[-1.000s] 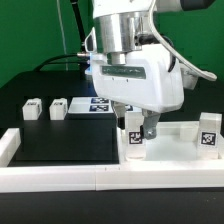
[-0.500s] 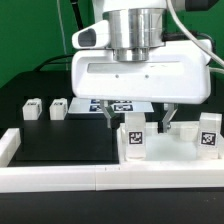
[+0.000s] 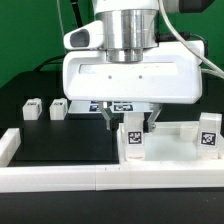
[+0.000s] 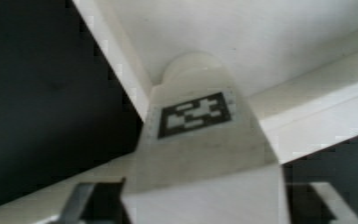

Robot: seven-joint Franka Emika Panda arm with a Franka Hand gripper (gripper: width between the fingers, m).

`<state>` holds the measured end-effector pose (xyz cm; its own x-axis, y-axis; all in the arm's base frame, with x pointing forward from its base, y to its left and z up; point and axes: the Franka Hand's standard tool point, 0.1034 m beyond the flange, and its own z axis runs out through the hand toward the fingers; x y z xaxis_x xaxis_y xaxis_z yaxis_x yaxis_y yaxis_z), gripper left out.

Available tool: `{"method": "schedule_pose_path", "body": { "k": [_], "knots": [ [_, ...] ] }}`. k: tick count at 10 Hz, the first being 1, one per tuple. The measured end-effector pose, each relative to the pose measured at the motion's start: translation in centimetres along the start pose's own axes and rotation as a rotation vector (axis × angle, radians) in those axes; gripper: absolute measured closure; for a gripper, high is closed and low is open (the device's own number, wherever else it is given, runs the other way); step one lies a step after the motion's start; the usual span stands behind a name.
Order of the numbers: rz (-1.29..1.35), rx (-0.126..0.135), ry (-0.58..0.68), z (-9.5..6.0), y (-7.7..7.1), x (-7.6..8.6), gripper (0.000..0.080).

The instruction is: Assemble square table

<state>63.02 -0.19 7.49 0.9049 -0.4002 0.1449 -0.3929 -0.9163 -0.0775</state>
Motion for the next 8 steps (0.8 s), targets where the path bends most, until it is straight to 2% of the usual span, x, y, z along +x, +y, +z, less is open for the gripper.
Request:
{"method": "schedule_pose_path", "body": {
  "k": [1,4,5,6,7,8],
  "knots": [
    [0.079,0.0,0.0,0.0,-0.02,0.0,0.0511],
    [0.324,0.002,-0.005,0.11,0.26,0.07,0.0511],
    [0.506,0.003,-0.025,0.2,0.6,0.17,0.0511],
    [0.706,-0.011,-0.065,0.2,0.52,-0.06,0.0511],
    [0.905,-0.003,-0.107,0.28,0.5,-0.22,0.0509],
    [1.094,0.02,-0.14,0.34,0.66,-0.28,0.0509]
  ]
}}
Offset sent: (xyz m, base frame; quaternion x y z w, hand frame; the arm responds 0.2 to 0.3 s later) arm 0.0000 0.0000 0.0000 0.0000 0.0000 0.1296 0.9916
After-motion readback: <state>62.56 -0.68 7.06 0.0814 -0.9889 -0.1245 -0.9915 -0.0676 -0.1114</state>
